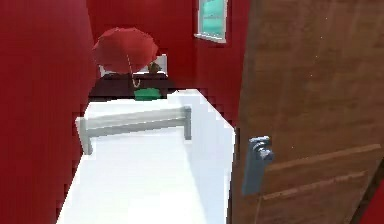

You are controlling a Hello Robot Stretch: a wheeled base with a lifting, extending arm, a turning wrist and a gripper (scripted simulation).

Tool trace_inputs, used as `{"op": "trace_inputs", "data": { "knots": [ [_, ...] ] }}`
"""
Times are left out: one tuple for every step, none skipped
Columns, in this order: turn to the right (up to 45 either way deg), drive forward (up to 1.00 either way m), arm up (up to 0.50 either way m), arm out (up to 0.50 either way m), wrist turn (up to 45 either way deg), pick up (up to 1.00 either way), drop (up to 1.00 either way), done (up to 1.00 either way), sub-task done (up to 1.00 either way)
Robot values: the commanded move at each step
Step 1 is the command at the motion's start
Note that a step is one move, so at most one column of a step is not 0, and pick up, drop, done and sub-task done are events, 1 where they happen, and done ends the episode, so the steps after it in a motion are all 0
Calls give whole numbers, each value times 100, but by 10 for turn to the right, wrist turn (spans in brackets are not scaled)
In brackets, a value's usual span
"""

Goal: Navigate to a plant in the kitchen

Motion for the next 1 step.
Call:
{"op": "trace_inputs", "data": {
  "knots": [
    [-150,0,0,0,0,0,0,0,0]
  ]
}}
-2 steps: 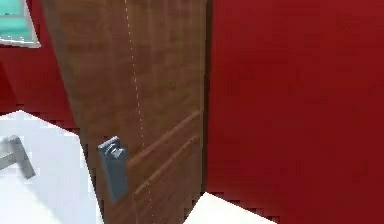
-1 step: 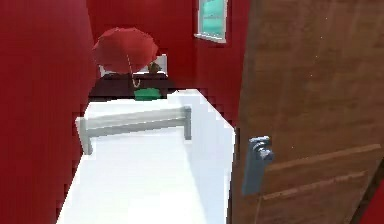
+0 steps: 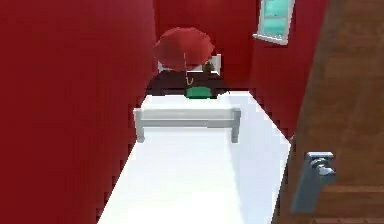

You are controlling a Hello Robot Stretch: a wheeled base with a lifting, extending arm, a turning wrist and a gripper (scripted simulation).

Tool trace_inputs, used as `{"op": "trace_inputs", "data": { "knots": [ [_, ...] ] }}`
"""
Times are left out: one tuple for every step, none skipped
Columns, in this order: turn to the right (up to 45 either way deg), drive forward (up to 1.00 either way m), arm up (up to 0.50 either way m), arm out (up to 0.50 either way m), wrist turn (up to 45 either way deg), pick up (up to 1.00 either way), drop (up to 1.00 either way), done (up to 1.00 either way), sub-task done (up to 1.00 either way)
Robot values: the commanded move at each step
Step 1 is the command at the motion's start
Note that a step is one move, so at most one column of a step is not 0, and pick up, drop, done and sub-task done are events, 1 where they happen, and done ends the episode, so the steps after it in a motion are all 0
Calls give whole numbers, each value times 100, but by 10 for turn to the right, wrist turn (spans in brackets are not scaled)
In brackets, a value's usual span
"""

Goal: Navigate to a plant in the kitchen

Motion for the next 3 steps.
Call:
{"op": "trace_inputs", "data": {
  "knots": [
    [0,15,0,0,0,0,0,0,0],
    [0,75,0,0,0,0,0,0,0],
    [0,30,0,0,0,0,0,0,0]
  ]
}}
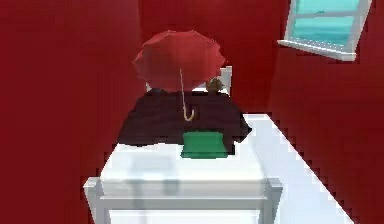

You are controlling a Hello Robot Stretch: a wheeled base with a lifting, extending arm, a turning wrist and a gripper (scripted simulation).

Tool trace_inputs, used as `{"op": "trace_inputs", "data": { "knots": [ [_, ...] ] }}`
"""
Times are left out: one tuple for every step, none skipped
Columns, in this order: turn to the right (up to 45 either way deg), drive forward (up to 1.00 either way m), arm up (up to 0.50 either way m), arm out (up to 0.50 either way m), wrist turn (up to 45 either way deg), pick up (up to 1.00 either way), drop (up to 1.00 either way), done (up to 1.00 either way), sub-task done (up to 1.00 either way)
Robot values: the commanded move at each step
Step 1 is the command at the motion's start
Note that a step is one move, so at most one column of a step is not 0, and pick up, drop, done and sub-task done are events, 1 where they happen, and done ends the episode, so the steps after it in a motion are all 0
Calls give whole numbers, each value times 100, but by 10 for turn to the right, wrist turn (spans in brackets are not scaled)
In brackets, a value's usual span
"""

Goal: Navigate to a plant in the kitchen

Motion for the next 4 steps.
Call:
{"op": "trace_inputs", "data": {
  "knots": [
    [450,0,0,0,0,0,0,0,0],
    [420,0,0,0,0,0,0,0,0],
    [0,100,0,0,0,0,0,0,0],
    [0,45,0,0,0,0,0,0,0]
  ]
}}
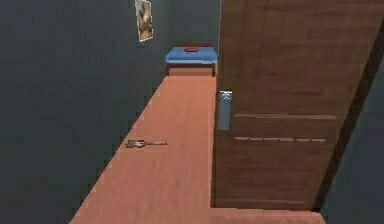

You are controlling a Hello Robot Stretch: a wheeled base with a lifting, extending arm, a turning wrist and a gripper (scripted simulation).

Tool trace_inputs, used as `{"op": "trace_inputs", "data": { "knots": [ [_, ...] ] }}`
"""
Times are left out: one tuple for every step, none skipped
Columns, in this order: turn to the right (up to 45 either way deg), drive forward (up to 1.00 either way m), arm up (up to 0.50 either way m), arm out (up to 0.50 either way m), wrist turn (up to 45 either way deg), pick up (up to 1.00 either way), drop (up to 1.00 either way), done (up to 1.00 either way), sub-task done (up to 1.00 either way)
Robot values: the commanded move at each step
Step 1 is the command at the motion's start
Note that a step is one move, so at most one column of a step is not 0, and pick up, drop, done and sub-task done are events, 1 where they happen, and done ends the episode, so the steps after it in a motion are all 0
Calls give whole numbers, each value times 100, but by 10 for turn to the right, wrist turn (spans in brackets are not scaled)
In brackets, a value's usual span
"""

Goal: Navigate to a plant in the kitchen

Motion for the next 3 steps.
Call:
{"op": "trace_inputs", "data": {
  "knots": [
    [-150,0,0,0,0,0,0,0,0],
    [0,100,0,0,0,0,0,0,0],
    [-150,0,0,0,0,0,0,0,0]
  ]
}}
